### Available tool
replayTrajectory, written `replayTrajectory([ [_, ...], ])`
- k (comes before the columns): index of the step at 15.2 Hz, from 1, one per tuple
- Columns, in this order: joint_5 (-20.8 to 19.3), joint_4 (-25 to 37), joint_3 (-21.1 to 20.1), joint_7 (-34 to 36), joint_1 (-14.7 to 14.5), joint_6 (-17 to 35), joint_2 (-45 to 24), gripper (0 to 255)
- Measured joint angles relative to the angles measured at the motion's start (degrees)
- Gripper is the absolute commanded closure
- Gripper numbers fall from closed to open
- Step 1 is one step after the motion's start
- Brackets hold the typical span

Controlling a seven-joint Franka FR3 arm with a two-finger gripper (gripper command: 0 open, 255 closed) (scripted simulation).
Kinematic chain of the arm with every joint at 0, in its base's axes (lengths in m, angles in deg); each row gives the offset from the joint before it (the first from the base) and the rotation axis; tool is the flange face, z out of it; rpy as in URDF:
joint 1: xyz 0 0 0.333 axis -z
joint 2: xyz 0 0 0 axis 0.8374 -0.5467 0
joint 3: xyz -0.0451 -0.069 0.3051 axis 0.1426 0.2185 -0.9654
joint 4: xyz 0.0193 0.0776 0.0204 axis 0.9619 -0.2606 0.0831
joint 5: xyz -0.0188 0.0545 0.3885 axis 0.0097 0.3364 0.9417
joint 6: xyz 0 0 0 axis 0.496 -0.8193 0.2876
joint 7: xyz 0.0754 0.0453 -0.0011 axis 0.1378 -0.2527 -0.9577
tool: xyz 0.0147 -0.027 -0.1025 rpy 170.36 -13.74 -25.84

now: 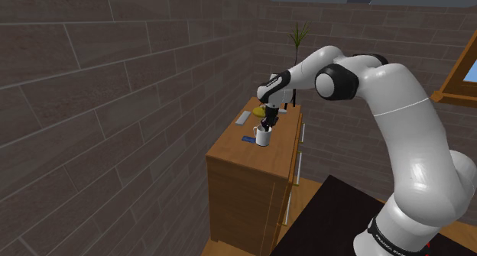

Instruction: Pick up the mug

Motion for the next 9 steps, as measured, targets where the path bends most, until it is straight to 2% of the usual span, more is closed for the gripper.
replayTrajectory([
  [9,-0.42,-0.34,0.35,0.32,-0.3,-1.26,1.61,255],
])
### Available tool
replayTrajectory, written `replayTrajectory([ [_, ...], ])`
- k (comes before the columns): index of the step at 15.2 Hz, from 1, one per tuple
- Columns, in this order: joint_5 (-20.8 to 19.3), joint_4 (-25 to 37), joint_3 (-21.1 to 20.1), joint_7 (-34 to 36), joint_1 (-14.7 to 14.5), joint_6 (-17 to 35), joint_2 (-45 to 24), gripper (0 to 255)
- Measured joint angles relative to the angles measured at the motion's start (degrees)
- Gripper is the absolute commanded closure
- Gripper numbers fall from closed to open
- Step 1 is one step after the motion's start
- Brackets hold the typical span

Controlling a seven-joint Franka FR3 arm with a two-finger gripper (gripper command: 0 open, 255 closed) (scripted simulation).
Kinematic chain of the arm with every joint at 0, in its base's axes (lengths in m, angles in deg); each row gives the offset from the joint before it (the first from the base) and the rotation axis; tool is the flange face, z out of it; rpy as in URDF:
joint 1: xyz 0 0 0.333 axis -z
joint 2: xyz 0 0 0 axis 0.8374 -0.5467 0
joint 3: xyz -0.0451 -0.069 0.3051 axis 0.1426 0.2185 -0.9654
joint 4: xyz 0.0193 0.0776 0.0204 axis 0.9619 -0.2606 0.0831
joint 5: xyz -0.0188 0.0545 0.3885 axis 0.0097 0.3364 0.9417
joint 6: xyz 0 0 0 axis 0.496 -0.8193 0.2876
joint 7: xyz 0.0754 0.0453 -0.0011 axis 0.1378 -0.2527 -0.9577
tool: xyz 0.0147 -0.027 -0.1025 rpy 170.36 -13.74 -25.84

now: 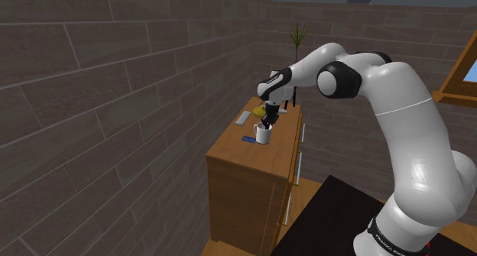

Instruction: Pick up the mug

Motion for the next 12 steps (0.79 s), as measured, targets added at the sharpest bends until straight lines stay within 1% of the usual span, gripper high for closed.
replayTrajectory([
  [12,-1.64,1.06,1.21,1.17,-0.59,-5.99,5.06,255],
])
